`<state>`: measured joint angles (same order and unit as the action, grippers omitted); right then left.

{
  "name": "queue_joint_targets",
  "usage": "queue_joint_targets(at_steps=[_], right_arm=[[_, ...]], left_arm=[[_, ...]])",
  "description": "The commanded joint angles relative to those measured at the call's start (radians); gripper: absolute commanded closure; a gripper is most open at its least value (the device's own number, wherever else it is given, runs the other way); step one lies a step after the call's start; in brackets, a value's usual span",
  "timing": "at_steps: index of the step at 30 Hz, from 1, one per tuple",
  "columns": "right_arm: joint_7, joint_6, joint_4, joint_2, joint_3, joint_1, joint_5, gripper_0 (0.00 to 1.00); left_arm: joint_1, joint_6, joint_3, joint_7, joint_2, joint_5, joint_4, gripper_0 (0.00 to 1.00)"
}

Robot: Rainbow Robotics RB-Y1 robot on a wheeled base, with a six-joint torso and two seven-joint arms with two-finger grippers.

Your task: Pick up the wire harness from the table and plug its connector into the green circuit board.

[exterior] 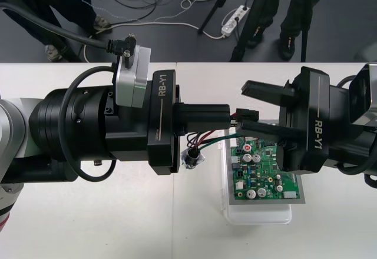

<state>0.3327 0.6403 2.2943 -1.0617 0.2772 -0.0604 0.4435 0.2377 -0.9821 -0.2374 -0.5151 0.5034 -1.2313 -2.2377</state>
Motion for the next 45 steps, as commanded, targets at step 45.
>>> queue_joint_targets(at_steps=[45], right_arm=[[-0.147,-0.014,-0.035,-0.213,-0.044,0.047,0.123,0.00]], left_arm=[[-0.155,-0.015,0.128,0.023,0.135,0.015,-0.016,1.00]])
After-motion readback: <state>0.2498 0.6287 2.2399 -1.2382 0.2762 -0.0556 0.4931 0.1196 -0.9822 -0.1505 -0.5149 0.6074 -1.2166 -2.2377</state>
